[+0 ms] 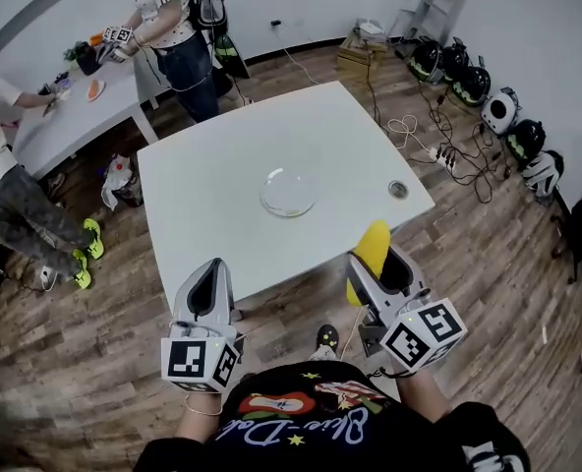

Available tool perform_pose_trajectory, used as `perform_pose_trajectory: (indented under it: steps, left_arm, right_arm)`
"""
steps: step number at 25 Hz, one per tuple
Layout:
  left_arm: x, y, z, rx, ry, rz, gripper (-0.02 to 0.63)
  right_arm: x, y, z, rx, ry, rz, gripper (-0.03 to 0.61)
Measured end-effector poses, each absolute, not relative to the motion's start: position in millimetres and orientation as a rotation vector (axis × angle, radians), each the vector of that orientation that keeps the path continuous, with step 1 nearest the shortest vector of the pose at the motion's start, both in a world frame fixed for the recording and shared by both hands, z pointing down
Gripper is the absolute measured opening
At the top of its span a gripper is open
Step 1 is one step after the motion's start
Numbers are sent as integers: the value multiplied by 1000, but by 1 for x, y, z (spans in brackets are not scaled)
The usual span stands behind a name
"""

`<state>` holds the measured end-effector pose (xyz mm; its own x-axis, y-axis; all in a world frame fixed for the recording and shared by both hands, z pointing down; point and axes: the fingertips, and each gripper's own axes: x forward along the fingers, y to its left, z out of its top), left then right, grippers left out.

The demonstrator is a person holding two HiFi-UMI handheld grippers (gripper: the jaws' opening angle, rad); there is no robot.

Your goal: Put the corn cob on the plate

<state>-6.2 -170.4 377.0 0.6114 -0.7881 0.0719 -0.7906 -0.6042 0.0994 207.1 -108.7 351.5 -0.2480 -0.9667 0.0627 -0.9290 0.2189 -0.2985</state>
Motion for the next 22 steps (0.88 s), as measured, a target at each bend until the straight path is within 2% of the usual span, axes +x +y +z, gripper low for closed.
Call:
perform_pose_trajectory:
  steps: [9,17,22]
  left_arm:
    - [66,-198,369,2613,-1519,-92,-12]
    - [37,-211,375,2522,-1688,-39,-12]
    - [30,-239,374,2527,-1688,-23,-12]
  right_arm:
    - [261,-187,345,-1596,2602,-403,255]
    - [239,-258,368,-1532,2765,-375,255]
    - [220,-291,393,-1535,2794,-480,255]
